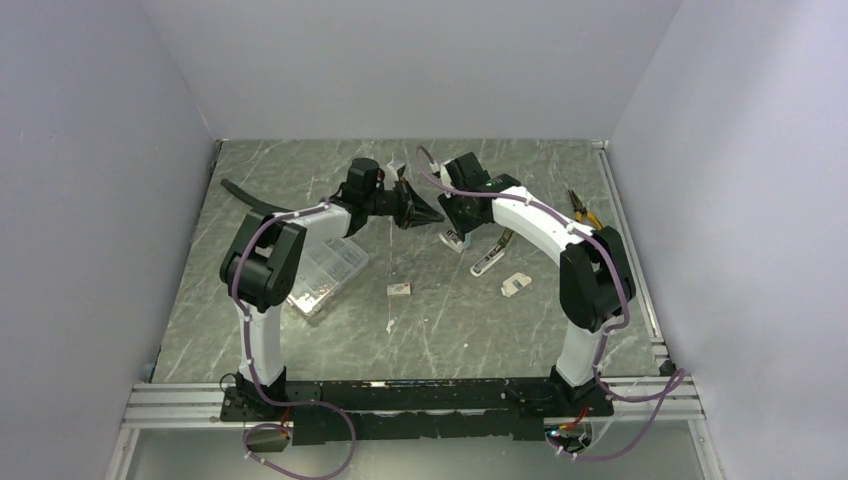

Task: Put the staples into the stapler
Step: Open the stapler at the center of the board.

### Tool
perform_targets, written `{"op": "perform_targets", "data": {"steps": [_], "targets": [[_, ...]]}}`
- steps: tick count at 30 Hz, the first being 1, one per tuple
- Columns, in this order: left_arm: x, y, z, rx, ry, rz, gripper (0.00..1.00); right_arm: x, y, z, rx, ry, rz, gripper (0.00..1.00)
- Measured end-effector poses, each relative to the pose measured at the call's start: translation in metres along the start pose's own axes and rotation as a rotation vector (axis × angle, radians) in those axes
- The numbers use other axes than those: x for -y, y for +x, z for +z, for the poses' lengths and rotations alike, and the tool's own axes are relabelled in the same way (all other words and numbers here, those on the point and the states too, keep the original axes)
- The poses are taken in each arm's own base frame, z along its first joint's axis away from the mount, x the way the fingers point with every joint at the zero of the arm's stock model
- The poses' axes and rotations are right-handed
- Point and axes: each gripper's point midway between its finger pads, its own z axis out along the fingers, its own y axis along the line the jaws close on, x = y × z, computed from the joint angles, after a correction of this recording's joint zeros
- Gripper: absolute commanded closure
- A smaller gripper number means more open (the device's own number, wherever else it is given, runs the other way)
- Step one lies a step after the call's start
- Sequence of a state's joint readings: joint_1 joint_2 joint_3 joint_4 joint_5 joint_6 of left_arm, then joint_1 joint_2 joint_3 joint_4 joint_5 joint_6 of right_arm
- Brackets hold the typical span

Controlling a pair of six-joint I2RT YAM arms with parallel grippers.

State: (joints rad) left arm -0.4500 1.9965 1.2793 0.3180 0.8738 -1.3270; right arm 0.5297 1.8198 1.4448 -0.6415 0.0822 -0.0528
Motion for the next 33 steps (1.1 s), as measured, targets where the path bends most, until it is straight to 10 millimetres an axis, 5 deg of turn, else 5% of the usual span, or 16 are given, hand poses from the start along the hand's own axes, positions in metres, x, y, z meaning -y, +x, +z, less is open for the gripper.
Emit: {"op": "perform_targets", "data": {"steps": [9,33], "targets": [[-0.03,0.039,0.008,-0.088,-0.051,-0.086,0.97,0.004,-0.003,0.003,0.009,0.019,0.004,0.91],[-0.043,0.024,0.01,-0.066,-0.063,-0.1,0.97,0.001,-0.003,0.006,0.005,0.003,0.005,0.91]]}}
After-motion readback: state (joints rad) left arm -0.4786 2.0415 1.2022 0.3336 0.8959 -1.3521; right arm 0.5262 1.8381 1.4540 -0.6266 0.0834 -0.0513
